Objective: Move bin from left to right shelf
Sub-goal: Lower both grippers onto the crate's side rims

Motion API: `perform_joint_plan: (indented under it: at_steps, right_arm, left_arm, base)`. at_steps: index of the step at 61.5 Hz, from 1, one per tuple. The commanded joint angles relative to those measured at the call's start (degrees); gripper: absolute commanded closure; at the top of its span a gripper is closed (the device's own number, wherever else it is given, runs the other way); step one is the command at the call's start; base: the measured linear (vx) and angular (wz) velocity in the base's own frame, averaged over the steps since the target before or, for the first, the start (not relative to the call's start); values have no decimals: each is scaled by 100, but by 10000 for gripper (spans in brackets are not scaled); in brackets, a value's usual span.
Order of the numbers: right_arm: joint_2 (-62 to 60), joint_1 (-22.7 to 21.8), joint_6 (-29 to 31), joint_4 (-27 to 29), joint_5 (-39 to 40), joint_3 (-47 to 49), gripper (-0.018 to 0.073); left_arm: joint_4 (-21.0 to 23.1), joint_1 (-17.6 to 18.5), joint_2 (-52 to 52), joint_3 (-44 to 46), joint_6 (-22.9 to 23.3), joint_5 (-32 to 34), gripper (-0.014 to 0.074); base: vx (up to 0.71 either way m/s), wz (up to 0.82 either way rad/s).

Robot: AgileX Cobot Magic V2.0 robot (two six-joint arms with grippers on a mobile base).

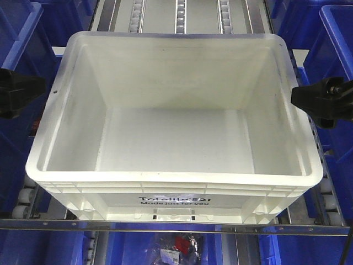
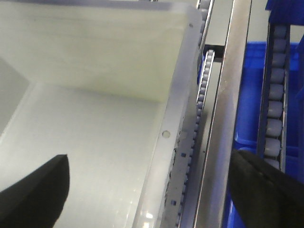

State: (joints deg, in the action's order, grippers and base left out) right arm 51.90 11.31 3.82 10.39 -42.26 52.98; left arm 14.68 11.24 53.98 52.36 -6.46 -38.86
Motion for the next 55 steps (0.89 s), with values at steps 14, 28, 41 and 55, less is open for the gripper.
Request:
perform_joint_plan:
  at_steps: [14, 28, 41, 55]
  right_arm:
    - [810, -13, 42, 11, -395, 861, -72]
    - [1524, -13, 42, 12, -592, 1407, -66]
    - [2059, -13, 63, 7, -707, 1777, -57]
    - [2511, -13, 78, 7, -720, 1793, -47]
  left_arm:
    - [149, 39, 971, 1083, 21, -499, 47]
    - [173, 39, 1798, 1566, 21, -762, 47]
    - [437, 39, 2180, 1717, 9, -739, 47]
    - [442, 39, 2505, 1754, -18, -739, 47]
  base:
    - [0, 0]
    - [0, 0]
    - [0, 0]
    - [0, 0]
